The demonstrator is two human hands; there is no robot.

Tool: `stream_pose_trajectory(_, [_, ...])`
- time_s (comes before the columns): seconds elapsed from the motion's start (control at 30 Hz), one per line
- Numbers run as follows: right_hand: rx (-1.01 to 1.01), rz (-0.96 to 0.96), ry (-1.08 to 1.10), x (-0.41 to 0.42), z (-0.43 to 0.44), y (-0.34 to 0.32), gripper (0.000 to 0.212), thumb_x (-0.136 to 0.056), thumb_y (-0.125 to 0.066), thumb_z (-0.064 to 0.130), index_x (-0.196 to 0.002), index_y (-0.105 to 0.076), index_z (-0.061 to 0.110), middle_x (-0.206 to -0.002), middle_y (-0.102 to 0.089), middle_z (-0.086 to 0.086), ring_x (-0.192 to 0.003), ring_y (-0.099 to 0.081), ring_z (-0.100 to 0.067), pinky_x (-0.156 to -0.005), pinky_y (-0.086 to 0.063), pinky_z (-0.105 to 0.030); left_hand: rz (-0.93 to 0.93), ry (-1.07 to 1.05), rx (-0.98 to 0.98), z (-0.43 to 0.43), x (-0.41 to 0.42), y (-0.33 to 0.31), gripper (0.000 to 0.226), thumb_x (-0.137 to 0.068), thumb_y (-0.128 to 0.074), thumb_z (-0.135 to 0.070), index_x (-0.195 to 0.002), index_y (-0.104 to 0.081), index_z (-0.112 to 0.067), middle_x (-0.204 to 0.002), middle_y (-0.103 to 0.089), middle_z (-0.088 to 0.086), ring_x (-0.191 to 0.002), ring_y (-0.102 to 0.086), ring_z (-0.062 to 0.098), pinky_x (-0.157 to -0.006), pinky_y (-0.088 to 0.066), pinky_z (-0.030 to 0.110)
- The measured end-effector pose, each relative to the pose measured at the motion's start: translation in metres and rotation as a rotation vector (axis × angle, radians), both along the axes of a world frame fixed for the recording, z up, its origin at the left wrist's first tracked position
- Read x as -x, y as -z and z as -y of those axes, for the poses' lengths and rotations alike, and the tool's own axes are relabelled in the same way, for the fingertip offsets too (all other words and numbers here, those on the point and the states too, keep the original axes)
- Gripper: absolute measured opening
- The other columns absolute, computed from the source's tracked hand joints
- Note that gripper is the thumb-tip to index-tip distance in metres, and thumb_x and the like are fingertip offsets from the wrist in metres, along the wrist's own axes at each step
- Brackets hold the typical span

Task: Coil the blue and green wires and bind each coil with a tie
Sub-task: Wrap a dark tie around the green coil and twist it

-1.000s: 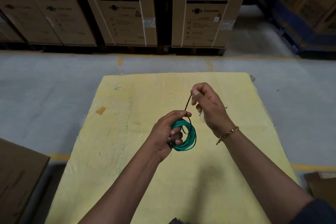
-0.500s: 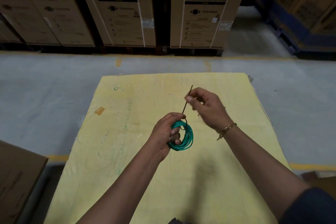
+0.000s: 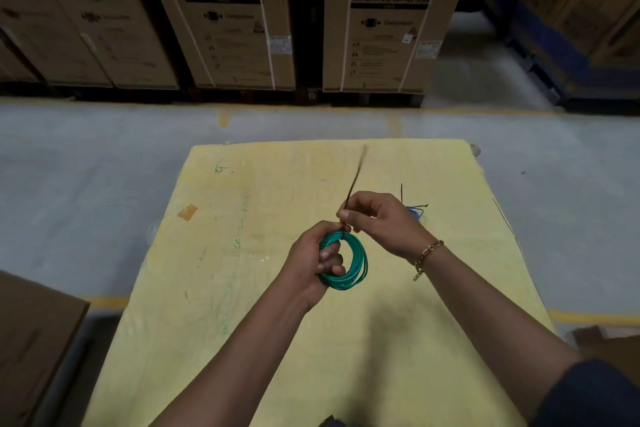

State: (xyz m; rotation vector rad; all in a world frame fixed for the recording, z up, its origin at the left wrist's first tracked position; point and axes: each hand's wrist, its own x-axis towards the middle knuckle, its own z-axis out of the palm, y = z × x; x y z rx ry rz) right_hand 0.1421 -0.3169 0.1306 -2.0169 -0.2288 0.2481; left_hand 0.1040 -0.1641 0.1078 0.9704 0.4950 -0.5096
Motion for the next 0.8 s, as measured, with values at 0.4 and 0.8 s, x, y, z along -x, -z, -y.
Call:
stream_pose_trajectory(0.4, [-0.127, -0.213, 0.093, -0.009, 0.006, 0.0, 0.021, -0.092, -0.068, 0.03, -0.098, -0.072, 0.01, -0.09, -0.076, 0.003, -0.075, -0.066, -0.008, -0.064, -0.047, -0.028, -0.016, -0.066, 0.018, 0.0, -0.006, 0.005, 0.012, -0.092, -0.059, -0.019, -0.092, -0.066, -0.009, -0.047, -0.028, -0.004, -0.035, -0.019, 0.01, -0.045, -0.036, 0.024])
stream_pose_trajectory(0.8, [-0.199, -0.519, 0.213, 0.04, 0.01, 0.065, 0.014, -0.092, -0.071, 0.025, -0.099, -0.072, 0.013, -0.087, -0.078, 0.0, -0.073, -0.068, -0.008, -0.057, -0.052, -0.025, -0.026, -0.067, -0.118, 0.009, -0.01, 0.058, 0.019, -0.1, -0.059, -0.028, -0.103, -0.064, -0.01, -0.059, -0.049, -0.001, -0.049, -0.045, 0.011, -0.063, -0.047, 0.031])
